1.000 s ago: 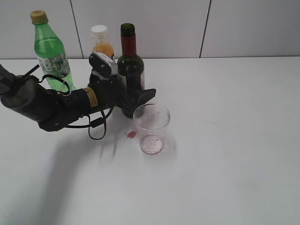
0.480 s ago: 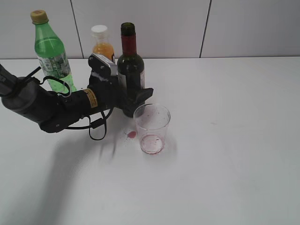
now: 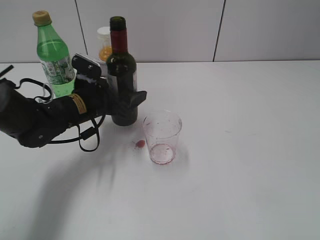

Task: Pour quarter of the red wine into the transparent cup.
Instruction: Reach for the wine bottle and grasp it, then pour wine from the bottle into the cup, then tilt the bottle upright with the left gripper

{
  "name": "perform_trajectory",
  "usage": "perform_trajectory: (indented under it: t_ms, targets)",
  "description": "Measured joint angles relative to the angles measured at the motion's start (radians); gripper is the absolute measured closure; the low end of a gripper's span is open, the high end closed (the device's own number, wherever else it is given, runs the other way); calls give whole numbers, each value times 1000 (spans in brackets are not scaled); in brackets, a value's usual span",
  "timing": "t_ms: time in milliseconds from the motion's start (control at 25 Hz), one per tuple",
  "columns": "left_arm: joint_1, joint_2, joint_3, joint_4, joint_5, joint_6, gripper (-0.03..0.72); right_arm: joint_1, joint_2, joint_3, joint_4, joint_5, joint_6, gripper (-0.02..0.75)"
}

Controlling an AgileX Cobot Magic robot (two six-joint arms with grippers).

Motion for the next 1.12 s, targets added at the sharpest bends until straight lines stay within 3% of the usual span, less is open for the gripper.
perform_trajectory:
  t_ms: [360, 600, 880, 1120]
  targets:
    - [-8, -238, 226, -219, 0, 177, 137, 0, 0, 0, 0, 0, 0, 176]
    - [-92, -359, 347, -469, 0, 409, 137, 0, 0, 0, 0, 0, 0, 176]
    - [-204, -378, 392, -737, 31, 692, 137, 0, 0, 0, 0, 0, 0, 176]
    - [-250, -378, 392, -930, 30, 882, 137, 0, 0, 0, 0, 0, 0, 176]
